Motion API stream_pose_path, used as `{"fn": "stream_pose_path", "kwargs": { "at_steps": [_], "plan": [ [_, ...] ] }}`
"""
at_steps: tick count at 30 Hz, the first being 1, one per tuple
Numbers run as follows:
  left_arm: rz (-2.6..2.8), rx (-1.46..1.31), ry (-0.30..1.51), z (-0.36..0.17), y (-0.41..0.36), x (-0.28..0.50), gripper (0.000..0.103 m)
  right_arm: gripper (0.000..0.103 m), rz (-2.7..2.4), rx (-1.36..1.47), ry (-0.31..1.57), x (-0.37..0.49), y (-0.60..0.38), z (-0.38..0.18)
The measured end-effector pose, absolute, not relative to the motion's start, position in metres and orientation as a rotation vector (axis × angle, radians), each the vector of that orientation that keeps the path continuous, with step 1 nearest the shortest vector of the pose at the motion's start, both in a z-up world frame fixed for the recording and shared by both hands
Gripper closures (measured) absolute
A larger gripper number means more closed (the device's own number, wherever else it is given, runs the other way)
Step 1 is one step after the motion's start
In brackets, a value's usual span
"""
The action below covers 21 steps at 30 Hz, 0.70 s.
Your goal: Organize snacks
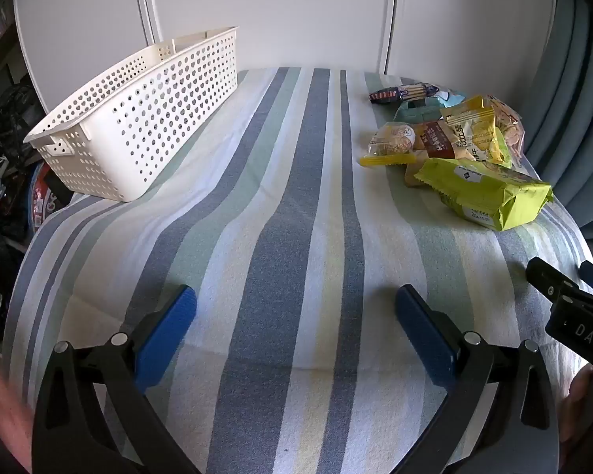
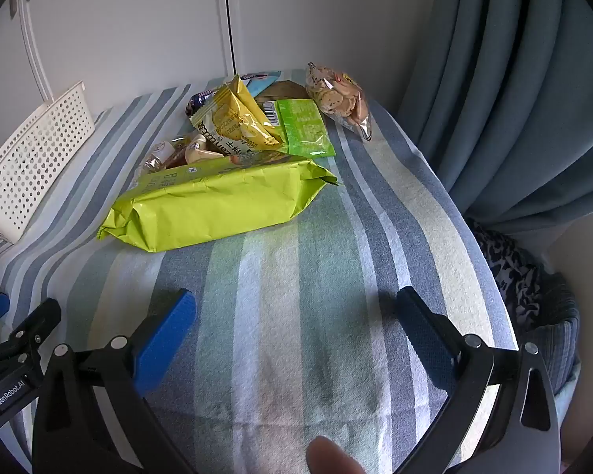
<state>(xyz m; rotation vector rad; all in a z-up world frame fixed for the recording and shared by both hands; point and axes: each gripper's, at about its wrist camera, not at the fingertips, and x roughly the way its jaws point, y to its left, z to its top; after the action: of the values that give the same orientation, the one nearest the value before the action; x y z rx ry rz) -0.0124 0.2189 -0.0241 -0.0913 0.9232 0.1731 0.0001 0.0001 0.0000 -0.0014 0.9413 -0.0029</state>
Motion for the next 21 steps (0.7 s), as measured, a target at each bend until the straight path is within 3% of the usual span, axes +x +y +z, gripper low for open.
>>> {"fn": "stream_pose_path", "kwargs": {
  "at_steps": [21],
  "plan": [
    [0.177, -0.083, 0.924, -0.0243, 0.219, -0.0116, 0.002, 0.005, -0.003, -0.003, 0.939, -0.0001, 0.0004, 0.0001]
  ]
}}
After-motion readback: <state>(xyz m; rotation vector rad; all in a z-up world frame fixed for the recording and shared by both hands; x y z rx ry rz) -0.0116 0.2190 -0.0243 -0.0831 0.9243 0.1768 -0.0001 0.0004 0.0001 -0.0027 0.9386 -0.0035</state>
